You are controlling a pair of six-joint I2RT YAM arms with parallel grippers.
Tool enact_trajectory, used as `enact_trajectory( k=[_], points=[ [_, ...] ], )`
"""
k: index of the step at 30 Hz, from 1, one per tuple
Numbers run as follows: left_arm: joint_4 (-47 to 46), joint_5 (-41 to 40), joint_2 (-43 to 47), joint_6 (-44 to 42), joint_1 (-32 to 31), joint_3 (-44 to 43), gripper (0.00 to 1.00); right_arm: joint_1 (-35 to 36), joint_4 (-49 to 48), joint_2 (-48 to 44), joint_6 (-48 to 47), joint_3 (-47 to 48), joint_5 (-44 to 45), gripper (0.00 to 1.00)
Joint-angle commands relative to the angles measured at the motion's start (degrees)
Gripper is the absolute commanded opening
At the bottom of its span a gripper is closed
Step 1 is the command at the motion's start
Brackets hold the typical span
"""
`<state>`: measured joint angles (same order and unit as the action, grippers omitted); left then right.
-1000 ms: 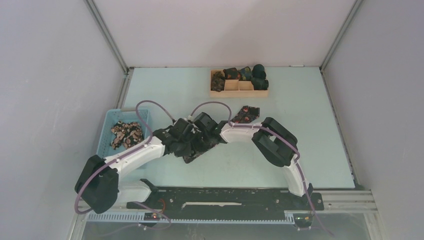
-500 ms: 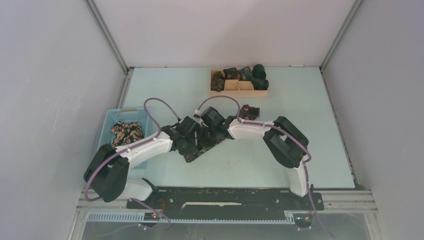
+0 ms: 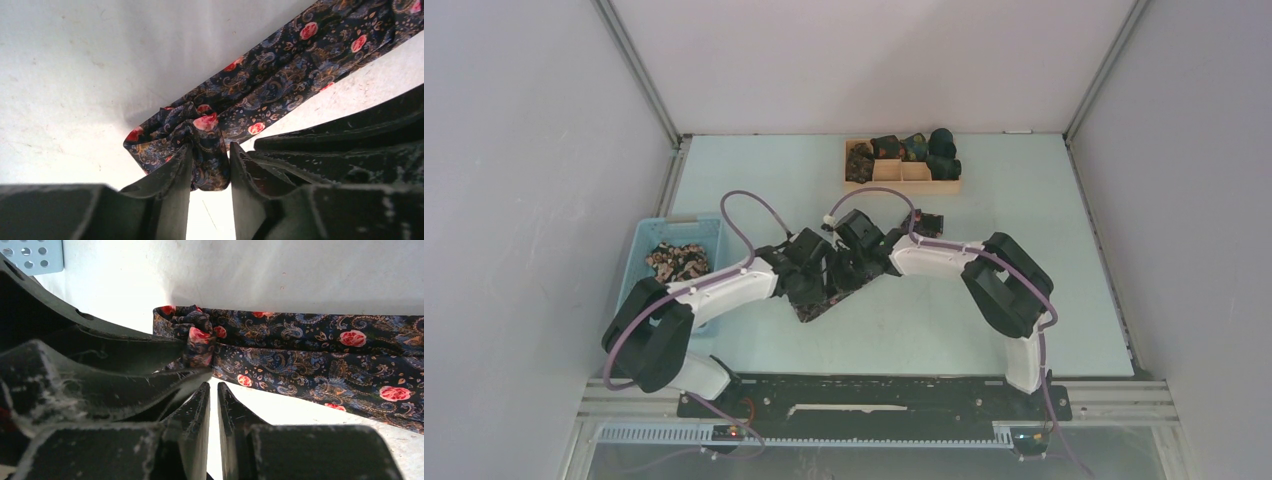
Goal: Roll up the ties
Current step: Roll the tie at the center of the board.
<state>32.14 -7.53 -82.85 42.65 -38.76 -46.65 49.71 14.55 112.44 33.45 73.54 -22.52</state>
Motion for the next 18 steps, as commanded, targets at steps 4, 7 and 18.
enact_trajectory(
  k=[4, 7, 18],
  points=[
    [-1.94, -0.12, 0.78, 0.41, -0.85, -0.91, 0.45, -0.78, -0.06, -4.12, -1.12, -0.17, 0.29, 0.14],
    [-2.77, 0.42, 2.17, 0.17, -0.89, -0.36, 0.47, -1.17, -0.44, -4.74, -0.85, -0.16, 0.20, 0.14],
    [-5.36, 0.57, 9.04, -1.18, -0.89, 2.71, 0.59, -1.87, -2.07, -6.79, 0.80, -0.16, -0.95, 0.15]
  ],
)
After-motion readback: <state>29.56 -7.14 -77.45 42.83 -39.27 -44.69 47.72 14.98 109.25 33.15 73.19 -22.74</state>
